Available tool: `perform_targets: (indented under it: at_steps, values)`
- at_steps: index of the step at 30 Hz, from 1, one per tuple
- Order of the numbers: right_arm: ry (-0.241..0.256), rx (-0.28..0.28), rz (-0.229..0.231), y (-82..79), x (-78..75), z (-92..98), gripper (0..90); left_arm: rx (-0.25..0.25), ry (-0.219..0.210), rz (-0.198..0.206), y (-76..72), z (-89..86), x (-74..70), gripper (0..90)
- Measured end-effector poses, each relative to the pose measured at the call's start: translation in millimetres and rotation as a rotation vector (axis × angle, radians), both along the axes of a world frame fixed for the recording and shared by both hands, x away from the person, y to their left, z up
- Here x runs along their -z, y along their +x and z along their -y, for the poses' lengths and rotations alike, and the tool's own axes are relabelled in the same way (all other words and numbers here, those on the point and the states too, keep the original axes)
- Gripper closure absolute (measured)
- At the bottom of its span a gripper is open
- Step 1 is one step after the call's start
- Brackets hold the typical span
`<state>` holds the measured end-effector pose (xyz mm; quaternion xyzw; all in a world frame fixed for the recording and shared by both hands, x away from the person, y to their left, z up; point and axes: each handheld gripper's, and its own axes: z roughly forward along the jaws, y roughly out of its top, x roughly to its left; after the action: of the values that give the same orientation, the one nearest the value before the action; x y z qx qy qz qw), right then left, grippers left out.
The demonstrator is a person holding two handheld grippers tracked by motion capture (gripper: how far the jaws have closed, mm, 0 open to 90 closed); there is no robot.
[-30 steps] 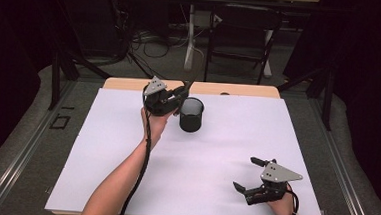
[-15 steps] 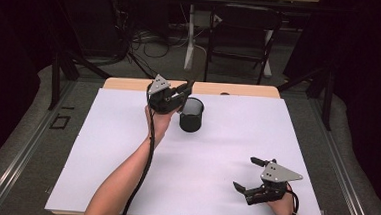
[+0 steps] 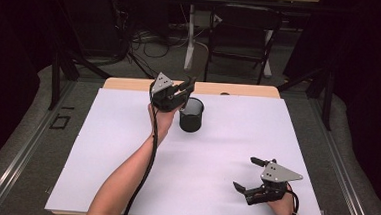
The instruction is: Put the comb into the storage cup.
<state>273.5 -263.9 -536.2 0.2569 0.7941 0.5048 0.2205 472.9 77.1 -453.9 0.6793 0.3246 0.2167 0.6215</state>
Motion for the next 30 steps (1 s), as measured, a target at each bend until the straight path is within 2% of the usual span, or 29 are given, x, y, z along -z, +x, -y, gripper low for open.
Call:
perform_targets:
  at_steps: [19, 30]
  values:
    - [-0.001, -0.001, -0.002, -0.3, 0.0, -0.1, 0.0, -0.063, -0.019, 0.03, 7.1, 7.9, 10.8, 72.3]
    - [0.001, -0.001, -0.002, -0.3, -0.1, 0.0, 0.0, -0.057, -0.037, 0.043, 11.1, 11.5, 17.6, 72.3]
